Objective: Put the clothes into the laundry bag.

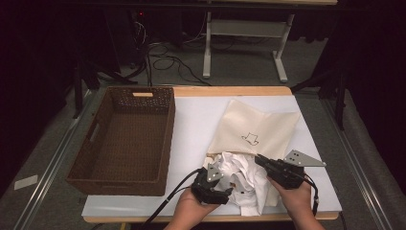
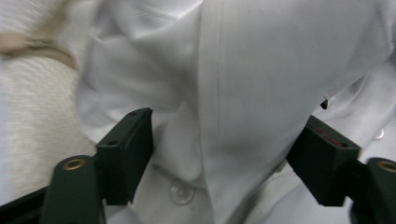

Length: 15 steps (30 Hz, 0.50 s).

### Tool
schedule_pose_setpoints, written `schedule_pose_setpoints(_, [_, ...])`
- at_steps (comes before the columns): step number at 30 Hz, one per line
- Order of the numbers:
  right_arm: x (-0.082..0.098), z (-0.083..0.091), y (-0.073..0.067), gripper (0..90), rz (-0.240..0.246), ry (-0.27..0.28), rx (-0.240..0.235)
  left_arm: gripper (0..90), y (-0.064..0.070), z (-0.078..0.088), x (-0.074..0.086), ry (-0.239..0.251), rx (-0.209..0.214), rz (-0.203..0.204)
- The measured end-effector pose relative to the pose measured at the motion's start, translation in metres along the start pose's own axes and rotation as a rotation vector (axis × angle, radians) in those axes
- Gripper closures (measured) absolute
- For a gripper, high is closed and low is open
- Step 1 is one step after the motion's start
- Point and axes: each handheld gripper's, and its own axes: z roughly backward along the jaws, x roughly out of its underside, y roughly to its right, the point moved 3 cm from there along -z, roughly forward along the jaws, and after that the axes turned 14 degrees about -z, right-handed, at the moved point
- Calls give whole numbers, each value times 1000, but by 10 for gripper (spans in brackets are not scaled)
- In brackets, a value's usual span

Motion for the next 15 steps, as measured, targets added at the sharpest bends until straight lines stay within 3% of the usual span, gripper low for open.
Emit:
schedule_pose_setpoints(4, [1,0,0,881,5,-1,1,433,6,-6,-4,-11,-31,-38])
schedule_pose_setpoints(8, [1,-1,1,881,1,-5,1,578,9,-6,-5,-30,-55,-43])
schedule_pose_setpoints(11, [1,-1,-1,881,3,-5,2,744,11,-8,-4,-22,-69,-51])
schedule_pose_setpoints(13, [1,0,-2,881,7,-5,3,799,11,-7,-4,-3,-70,-42])
schedule_pose_setpoints(15, [1,1,-2,881,4,-2,2,840,8,-5,-4,39,-48,-1])
